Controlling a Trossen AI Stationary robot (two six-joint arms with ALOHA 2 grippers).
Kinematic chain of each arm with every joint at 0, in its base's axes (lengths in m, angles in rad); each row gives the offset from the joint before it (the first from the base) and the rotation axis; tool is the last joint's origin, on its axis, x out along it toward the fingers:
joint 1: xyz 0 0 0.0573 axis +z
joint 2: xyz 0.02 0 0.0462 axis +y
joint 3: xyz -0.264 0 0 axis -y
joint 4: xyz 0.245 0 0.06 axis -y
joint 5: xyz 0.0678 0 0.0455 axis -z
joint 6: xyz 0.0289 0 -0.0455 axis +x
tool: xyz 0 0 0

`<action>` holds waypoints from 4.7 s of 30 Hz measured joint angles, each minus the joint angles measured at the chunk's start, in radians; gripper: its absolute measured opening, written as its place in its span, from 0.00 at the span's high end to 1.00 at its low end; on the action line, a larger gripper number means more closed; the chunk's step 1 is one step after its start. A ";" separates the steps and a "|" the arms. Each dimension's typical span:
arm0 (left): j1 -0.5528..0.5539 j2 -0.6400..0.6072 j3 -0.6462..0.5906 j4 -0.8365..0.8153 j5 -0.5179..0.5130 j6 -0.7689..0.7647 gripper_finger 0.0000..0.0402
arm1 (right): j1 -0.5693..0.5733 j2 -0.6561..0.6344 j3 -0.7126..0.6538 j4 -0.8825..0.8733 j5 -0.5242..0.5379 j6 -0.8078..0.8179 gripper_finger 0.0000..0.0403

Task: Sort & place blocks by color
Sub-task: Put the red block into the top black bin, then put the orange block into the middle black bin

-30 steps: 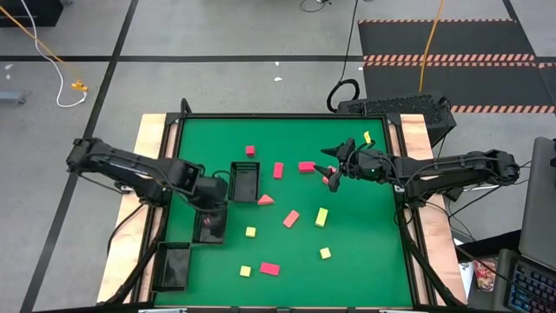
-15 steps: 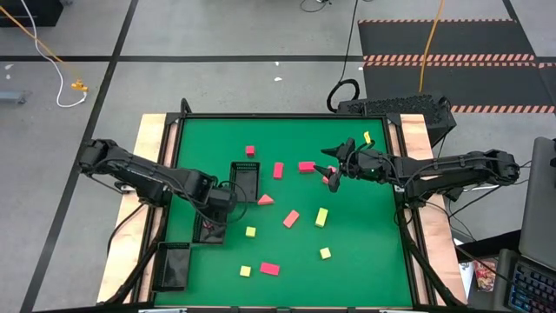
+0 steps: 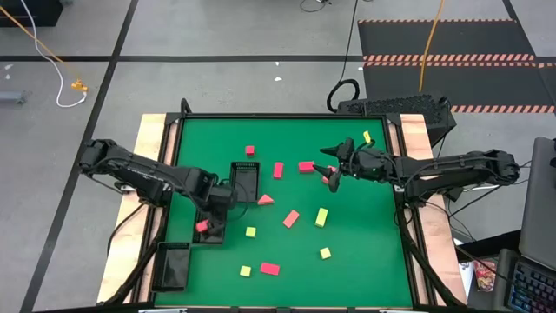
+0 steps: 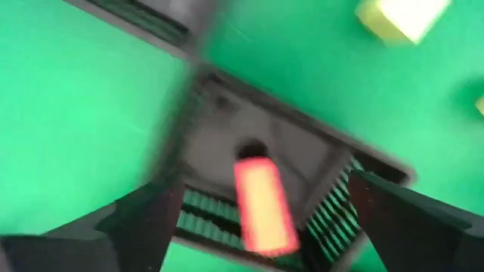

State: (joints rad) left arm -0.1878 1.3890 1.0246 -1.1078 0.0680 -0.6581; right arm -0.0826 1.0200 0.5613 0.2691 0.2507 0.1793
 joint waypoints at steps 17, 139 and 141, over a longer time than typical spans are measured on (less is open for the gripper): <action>0.212 -0.416 0.091 0.299 -0.442 0.435 0.21 | -0.057 0.581 0.568 -0.792 0.033 -0.260 0.26; 0.198 -0.702 -0.379 0.657 -0.512 0.360 0.36 | 0.097 1.040 0.614 0.007 -0.225 -0.128 0.41; 0.198 -0.702 -0.379 0.657 -0.512 0.360 0.36 | 0.097 1.039 0.614 0.007 -0.225 -0.135 0.46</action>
State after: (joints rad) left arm 0.0105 0.6869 0.6460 -0.4511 -0.4442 -0.2985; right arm 0.0147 2.0594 1.1751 0.2762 0.0261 0.0438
